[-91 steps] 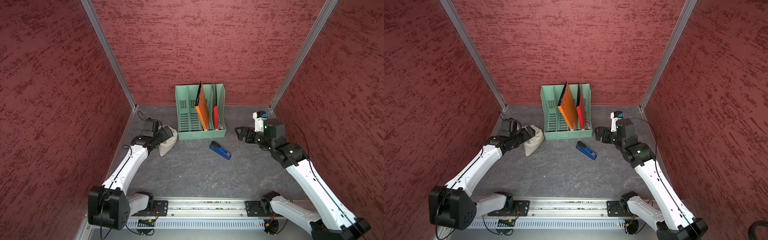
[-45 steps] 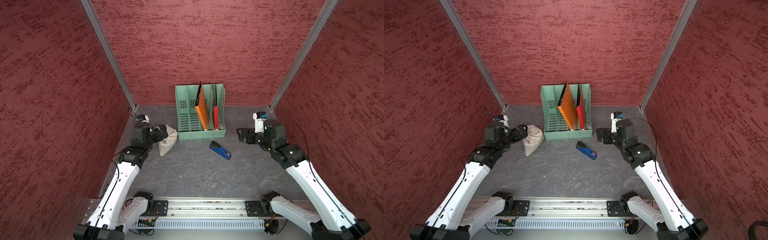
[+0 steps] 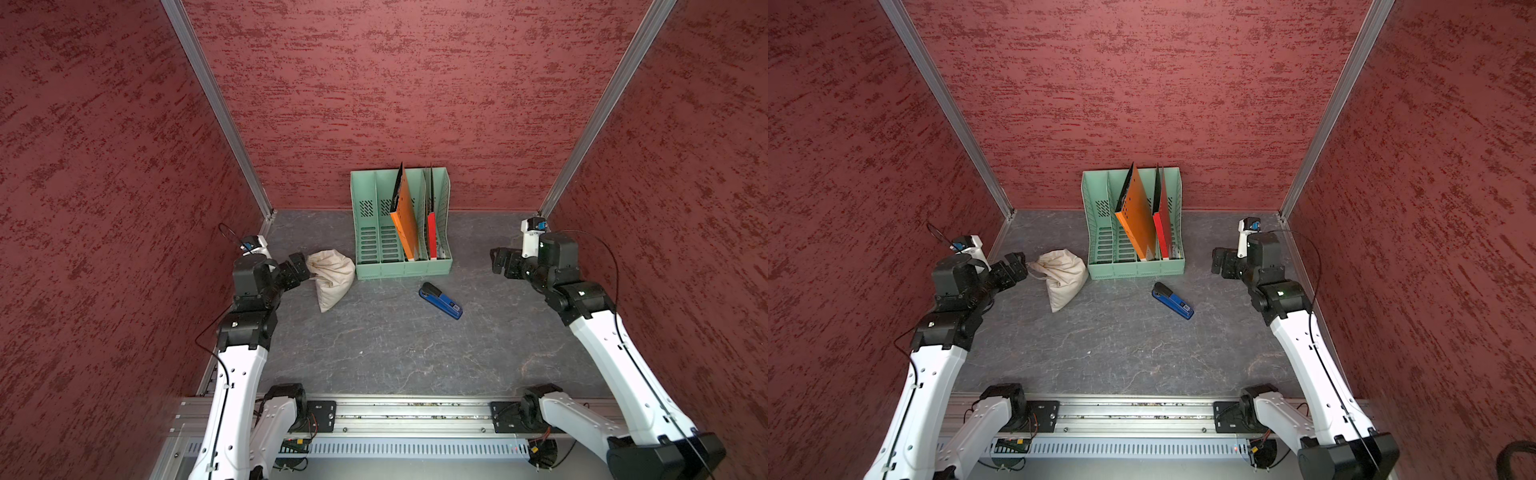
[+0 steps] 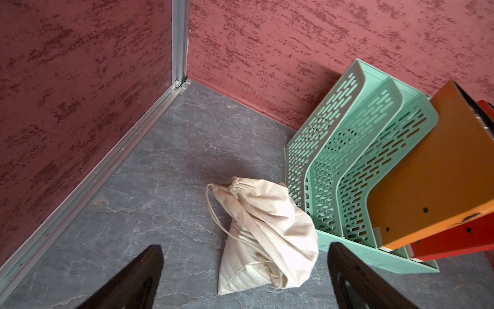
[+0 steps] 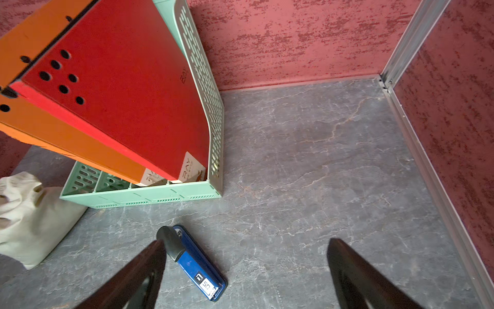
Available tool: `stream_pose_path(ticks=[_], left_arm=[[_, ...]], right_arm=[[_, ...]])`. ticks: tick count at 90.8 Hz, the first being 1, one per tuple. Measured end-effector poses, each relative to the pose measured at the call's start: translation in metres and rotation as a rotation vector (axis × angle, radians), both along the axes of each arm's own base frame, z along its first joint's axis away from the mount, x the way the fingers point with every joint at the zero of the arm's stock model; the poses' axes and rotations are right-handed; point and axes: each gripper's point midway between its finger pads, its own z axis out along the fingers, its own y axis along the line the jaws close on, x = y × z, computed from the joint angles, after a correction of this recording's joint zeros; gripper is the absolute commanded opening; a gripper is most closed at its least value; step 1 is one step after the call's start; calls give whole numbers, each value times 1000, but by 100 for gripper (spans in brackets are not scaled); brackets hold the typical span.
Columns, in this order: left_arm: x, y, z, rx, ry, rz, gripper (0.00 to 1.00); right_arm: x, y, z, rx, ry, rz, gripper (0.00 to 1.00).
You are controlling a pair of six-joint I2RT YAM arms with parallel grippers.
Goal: Close the soil bag
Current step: Reset both arms
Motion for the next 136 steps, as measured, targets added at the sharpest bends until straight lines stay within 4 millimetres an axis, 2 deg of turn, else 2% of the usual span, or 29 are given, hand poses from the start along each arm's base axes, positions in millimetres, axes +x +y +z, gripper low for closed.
stream_pose_path(ticks=[25, 58, 79, 100, 112, 136], left_arm=[[14, 5, -44, -15, 29, -23, 100], [44, 1, -101, -21, 24, -79, 100], [61, 1, -122, -11, 4, -103, 100], [71, -1, -131, 14, -32, -135, 100], [79, -1, -135, 25, -54, -148, 100], [93, -8, -142, 66, -84, -205, 100]], right_arm=[[11, -35, -30, -17, 22, -72, 98], [16, -65, -73, -48, 35, -126, 98], [24, -77, -109, -65, 50, -147, 98], [40, -82, -136, -73, 37, -144, 98], [49, -81, -146, -76, 23, -127, 98], [63, -80, -151, -88, -36, -105, 98]])
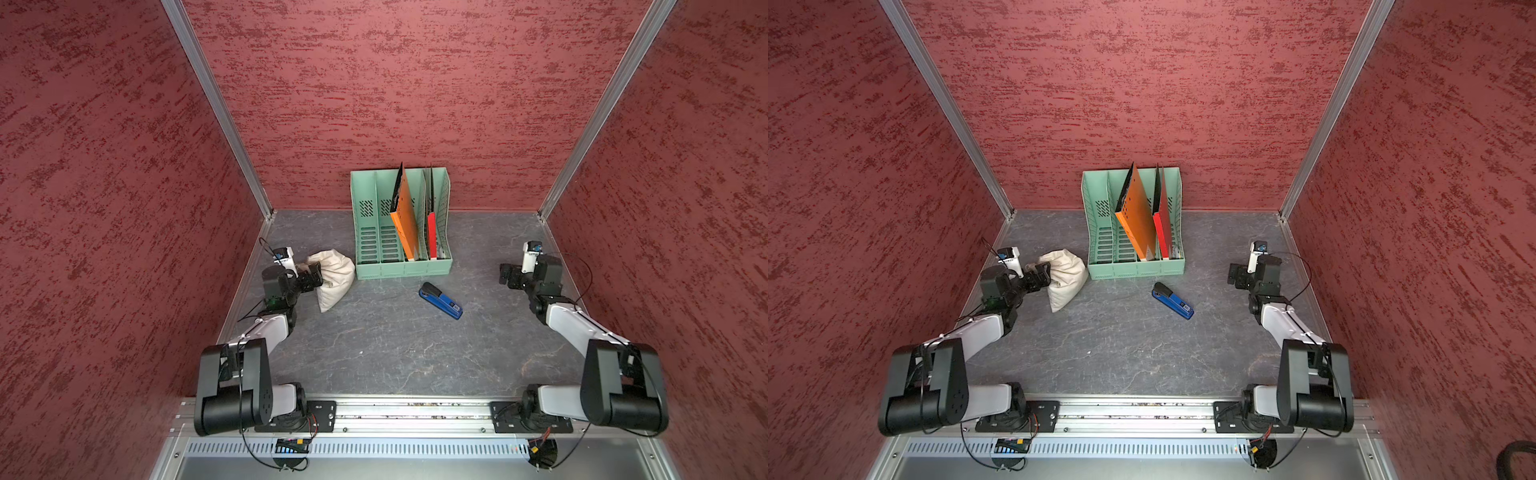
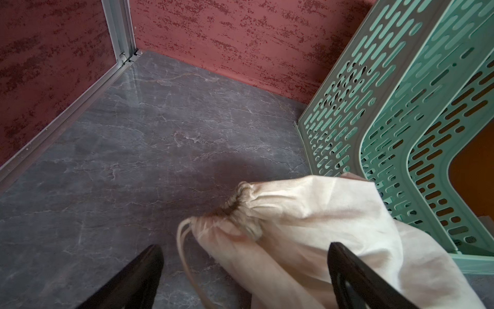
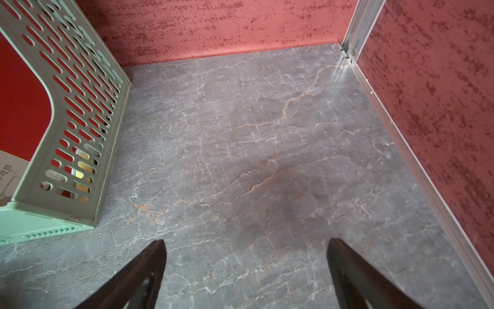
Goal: Close the soil bag
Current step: Reset both arms
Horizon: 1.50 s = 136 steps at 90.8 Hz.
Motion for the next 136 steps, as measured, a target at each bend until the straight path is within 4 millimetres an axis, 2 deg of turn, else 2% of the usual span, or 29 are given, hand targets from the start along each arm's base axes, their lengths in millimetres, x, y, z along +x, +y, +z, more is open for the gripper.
stream_pose_path(ticks=[31, 46, 59, 77, 94, 122, 136], left_arm=[[12, -11, 3, 56, -76, -74, 100], [11, -16, 1, 71, -107, -105, 100], [6, -20, -8, 77, -109, -120, 100], [6, -26, -4, 105, -155, -143, 100], [5, -37, -12, 123, -160, -177, 100], [6, -34, -12, 137, -159, -150, 100], [6, -31, -12, 142, -157, -135, 100]], right_arm=[[7, 6, 4, -4, -81, 40, 98], [9, 8, 3, -5, -98, 57, 98], [6, 11, 0, -6, -104, 75, 98], [2, 16, -4, -6, -121, 99, 98], [-5, 20, -10, 1, -131, 117, 98], [-6, 25, -2, 59, -233, 121, 96], [-2, 33, -17, 69, -211, 145, 98]])
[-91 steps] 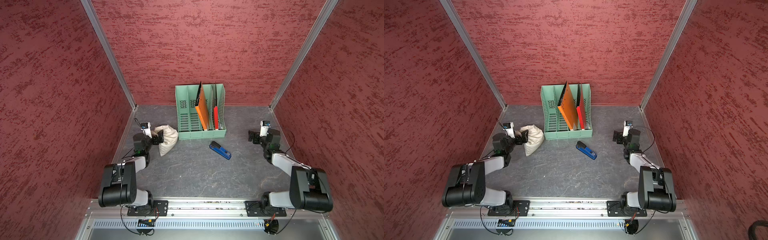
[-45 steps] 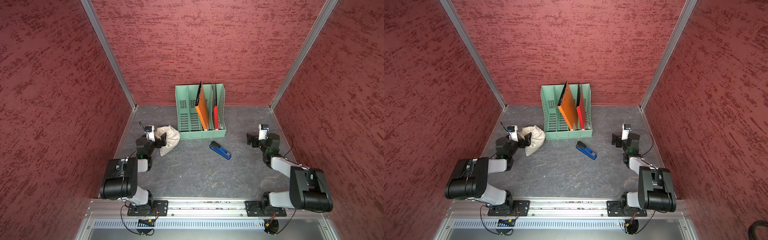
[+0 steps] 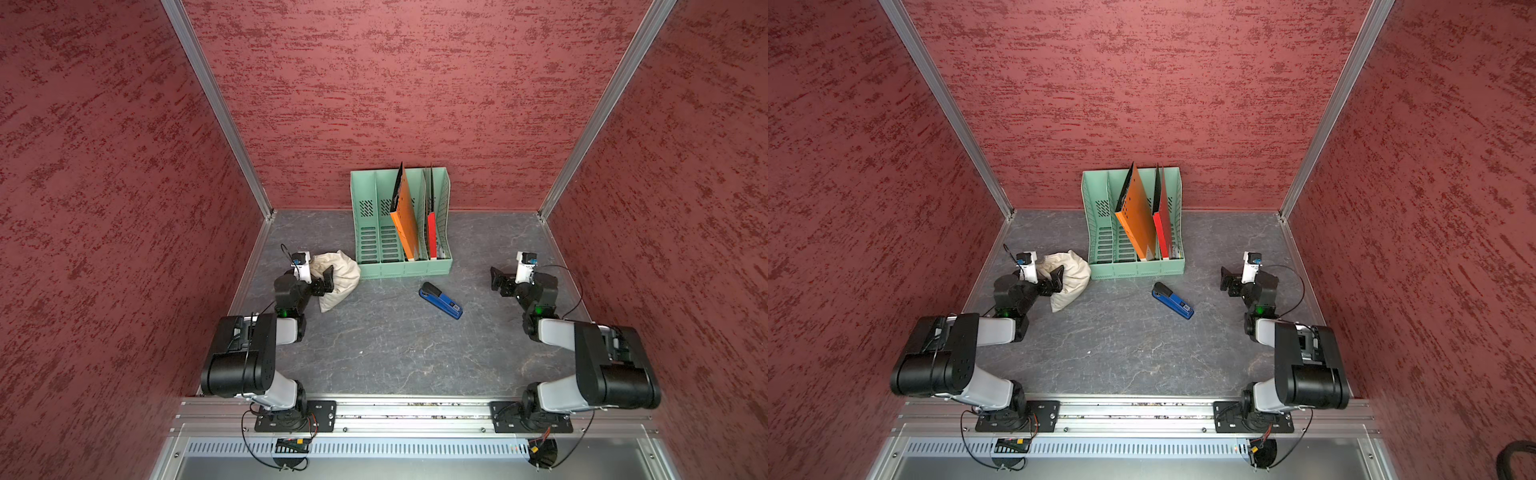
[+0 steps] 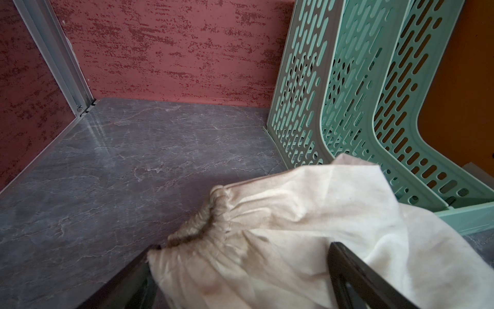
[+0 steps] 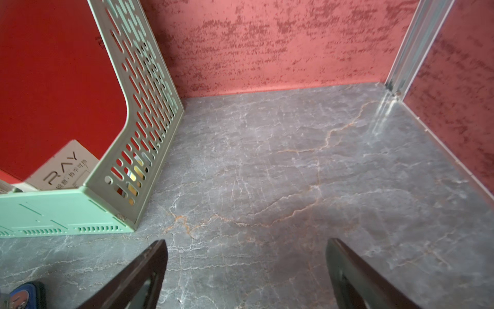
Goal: Close the soil bag
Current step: Reset both arms
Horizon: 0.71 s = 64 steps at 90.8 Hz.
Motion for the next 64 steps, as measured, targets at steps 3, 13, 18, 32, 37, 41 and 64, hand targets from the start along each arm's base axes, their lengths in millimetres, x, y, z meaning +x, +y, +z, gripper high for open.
stream_pose_path(ticks=[3, 13, 18, 32, 37, 41, 64], left_arm=[[0, 1, 0, 1, 2, 7, 100], [1, 2, 0, 9, 2, 28, 100], [1, 3, -1, 12, 3, 39, 100], [2, 6, -1, 19, 3, 61, 100], [2, 7, 0, 20, 2, 66, 100], [2, 7, 0, 21, 2, 67, 100], [2, 7, -1, 21, 2, 69, 100]], right_arm=[[1, 3, -3, -6, 3, 10, 98], [4, 17, -6, -26, -16, 48, 98], [5, 21, -7, -32, -18, 56, 98], [6, 18, -5, -50, -31, 28, 99], [7, 16, -4, -56, -34, 14, 98], [7, 15, -4, -59, -34, 5, 98], [8, 13, -3, -66, -38, -12, 99]])
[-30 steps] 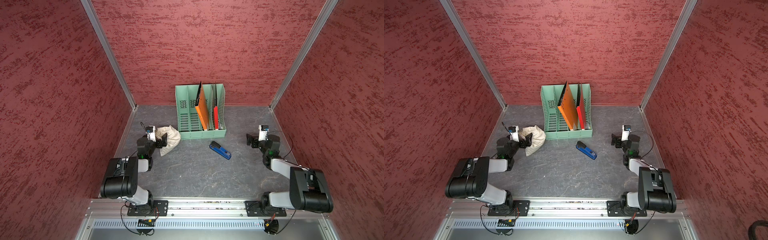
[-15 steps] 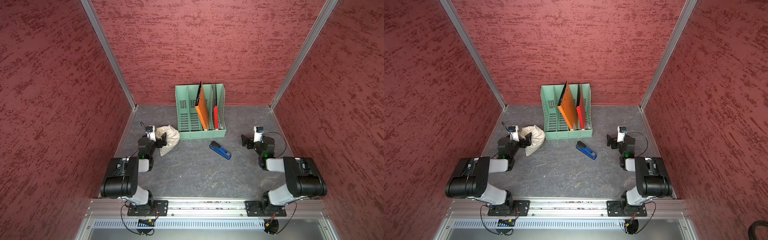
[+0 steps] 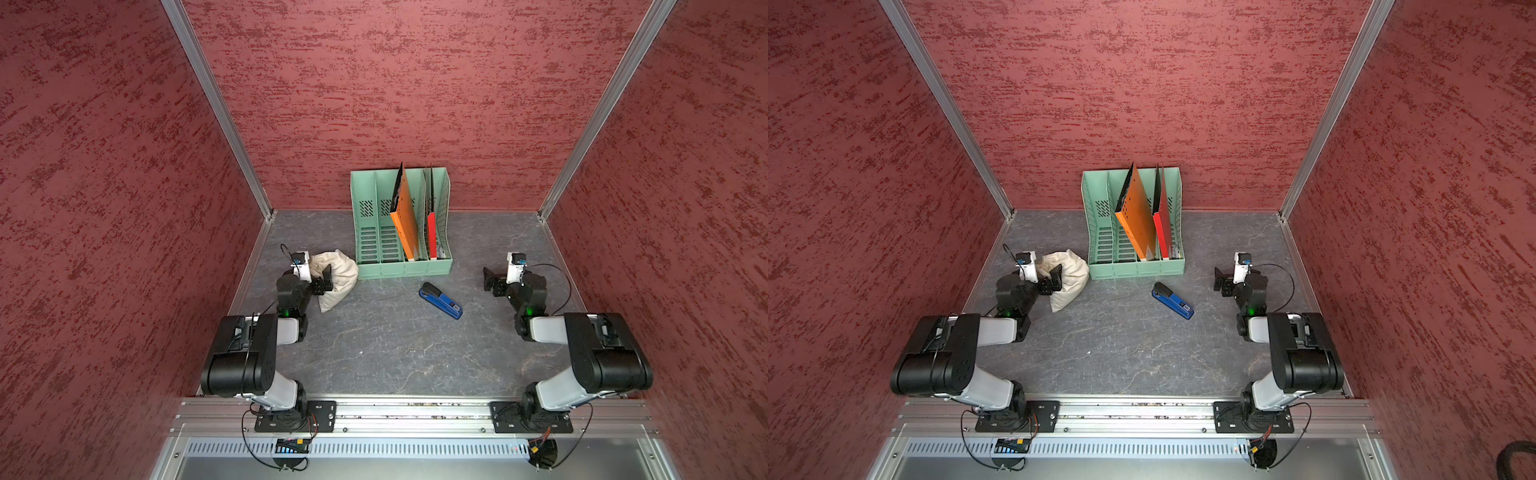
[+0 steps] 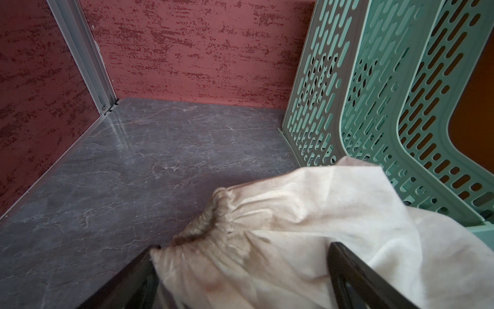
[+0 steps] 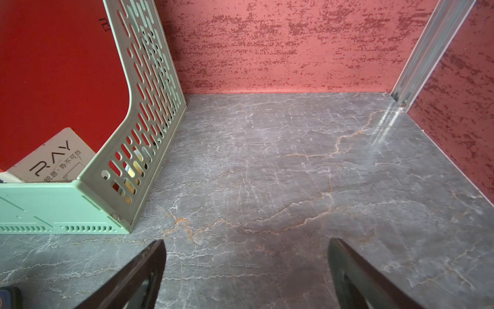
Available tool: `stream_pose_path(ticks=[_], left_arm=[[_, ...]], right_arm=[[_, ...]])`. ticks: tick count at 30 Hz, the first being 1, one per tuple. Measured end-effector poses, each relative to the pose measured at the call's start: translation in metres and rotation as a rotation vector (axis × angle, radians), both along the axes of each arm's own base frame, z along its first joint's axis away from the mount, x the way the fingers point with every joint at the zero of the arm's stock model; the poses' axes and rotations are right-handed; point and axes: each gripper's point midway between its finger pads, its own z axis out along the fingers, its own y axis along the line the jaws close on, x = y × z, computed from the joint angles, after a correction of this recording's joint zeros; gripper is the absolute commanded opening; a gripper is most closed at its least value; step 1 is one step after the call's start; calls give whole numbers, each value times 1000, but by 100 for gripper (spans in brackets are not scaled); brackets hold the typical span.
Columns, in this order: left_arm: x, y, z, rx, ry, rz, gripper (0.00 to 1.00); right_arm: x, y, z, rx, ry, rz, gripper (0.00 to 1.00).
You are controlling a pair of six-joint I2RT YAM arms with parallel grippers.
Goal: Close the soil bag
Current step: Reset both arms
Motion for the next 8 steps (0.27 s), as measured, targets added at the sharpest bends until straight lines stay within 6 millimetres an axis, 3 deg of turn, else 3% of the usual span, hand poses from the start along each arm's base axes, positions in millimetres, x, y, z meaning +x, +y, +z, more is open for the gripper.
stream_pose_path(ticks=[8], left_arm=[[0, 1, 0, 3, 1, 8, 100]], right_arm=[[0, 0, 0, -1, -2, 0, 99]])
